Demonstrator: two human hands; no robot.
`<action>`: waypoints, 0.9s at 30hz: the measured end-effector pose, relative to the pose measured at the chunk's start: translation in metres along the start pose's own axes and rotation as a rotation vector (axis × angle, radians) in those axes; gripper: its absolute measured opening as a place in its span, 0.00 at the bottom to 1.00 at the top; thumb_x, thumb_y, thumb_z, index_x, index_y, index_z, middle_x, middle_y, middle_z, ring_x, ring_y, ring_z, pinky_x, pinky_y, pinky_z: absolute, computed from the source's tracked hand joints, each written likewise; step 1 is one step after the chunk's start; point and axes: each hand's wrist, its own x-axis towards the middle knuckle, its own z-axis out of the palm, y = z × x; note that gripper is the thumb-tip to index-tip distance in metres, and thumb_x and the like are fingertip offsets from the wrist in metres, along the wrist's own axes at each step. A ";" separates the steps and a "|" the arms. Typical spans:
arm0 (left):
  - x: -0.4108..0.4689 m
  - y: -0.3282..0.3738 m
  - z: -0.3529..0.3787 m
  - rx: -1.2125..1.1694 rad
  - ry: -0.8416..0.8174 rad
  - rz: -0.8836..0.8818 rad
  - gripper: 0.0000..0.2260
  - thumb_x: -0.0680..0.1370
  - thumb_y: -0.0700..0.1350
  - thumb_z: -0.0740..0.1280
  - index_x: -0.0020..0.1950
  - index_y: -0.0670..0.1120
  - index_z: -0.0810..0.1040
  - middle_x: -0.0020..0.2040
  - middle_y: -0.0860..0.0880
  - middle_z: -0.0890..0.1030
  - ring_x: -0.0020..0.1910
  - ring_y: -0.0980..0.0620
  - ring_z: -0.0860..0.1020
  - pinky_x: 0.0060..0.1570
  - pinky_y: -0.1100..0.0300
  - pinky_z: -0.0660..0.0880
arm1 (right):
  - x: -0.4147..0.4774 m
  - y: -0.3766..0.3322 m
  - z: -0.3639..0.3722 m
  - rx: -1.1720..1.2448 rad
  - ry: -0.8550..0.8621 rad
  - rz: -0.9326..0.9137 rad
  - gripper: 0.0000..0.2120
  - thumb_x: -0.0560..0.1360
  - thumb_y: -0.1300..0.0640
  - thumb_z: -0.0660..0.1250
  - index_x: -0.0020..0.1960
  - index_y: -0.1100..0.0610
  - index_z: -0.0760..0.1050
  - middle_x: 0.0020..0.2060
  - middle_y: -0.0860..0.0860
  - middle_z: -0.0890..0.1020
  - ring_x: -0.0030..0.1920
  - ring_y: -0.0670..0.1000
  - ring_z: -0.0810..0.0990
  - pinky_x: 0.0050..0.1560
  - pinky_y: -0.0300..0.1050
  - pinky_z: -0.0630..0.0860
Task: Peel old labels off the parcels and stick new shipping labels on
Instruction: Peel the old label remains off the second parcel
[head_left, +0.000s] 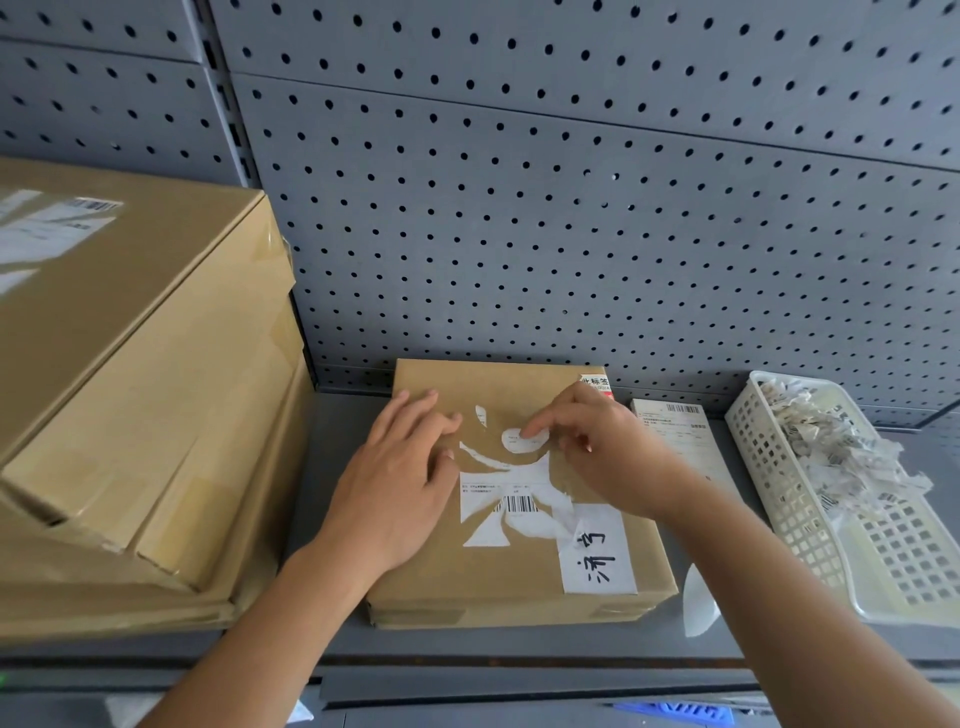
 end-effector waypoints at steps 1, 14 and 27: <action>0.000 0.000 0.000 -0.001 0.004 0.002 0.17 0.85 0.52 0.55 0.74 0.59 0.68 0.80 0.64 0.55 0.79 0.65 0.42 0.74 0.51 0.61 | 0.000 0.004 0.002 -0.035 0.019 -0.045 0.21 0.76 0.73 0.61 0.52 0.52 0.84 0.48 0.46 0.74 0.44 0.37 0.73 0.44 0.28 0.69; 0.000 0.001 0.000 -0.006 0.001 -0.004 0.17 0.85 0.51 0.56 0.74 0.58 0.68 0.80 0.63 0.55 0.79 0.65 0.42 0.74 0.54 0.60 | 0.005 -0.005 0.005 0.207 0.087 0.069 0.12 0.78 0.65 0.67 0.46 0.48 0.82 0.46 0.47 0.81 0.42 0.44 0.77 0.44 0.30 0.71; 0.000 0.001 0.000 -0.004 -0.004 -0.008 0.17 0.85 0.52 0.55 0.74 0.59 0.67 0.80 0.64 0.54 0.79 0.66 0.41 0.74 0.53 0.59 | 0.015 -0.018 0.014 0.678 0.211 0.376 0.12 0.78 0.67 0.65 0.43 0.55 0.83 0.34 0.51 0.80 0.33 0.46 0.77 0.38 0.39 0.76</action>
